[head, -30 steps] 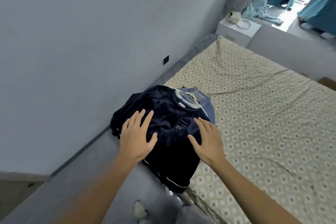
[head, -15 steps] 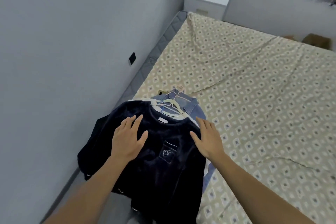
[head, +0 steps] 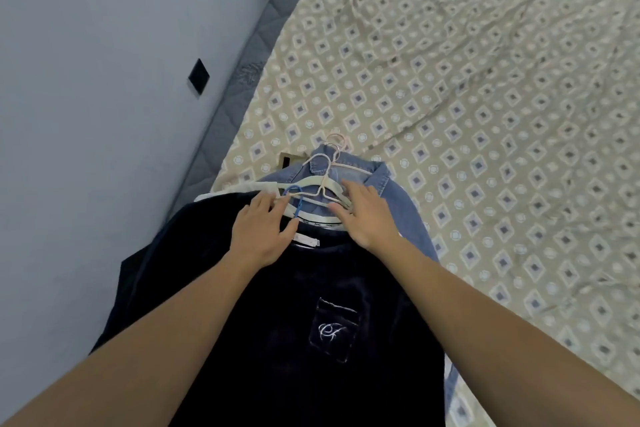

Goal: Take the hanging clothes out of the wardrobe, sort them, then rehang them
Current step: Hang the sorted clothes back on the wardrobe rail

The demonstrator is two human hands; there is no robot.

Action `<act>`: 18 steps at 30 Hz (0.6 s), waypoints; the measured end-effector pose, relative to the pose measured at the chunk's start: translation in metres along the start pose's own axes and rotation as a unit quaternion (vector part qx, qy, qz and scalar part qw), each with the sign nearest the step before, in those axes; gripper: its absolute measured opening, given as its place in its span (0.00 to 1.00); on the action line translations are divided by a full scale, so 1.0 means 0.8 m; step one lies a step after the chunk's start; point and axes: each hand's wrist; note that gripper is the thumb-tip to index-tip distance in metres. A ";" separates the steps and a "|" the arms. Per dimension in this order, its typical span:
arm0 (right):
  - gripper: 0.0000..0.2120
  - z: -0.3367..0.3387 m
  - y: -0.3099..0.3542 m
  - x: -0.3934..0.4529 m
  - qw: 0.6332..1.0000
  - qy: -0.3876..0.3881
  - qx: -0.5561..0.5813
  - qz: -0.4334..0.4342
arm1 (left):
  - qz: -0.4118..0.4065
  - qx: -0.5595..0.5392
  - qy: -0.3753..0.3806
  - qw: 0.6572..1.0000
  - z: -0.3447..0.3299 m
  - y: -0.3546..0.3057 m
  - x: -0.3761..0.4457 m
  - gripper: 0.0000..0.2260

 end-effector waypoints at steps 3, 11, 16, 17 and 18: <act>0.26 -0.016 0.018 0.039 0.999 0.030 0.025 -0.015 | -0.005 0.004 -0.006 1.000 -0.019 0.003 0.006 0.29; 0.15 -0.020 0.051 0.076 0.939 -0.004 0.326 -0.110 | -0.019 -0.038 -0.069 0.997 -0.031 0.010 -0.016 0.33; 0.23 0.054 0.102 0.036 0.939 0.071 0.330 -0.061 | -0.019 -0.077 -0.098 0.992 -0.012 0.003 -0.064 0.33; 0.25 0.067 0.116 0.026 0.945 0.072 0.316 -0.032 | -0.016 -0.089 -0.099 0.991 -0.004 0.000 -0.075 0.33; 0.26 0.079 0.131 0.010 0.950 0.073 0.305 -0.005 | -0.014 -0.101 -0.095 0.990 0.005 -0.004 -0.090 0.32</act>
Point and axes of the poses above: each hand's wrist, its own x-axis towards the middle knuckle, its own z-axis out of the back of the hand, y = z × x, and after that the axes turned 4 degrees about y, right-handed
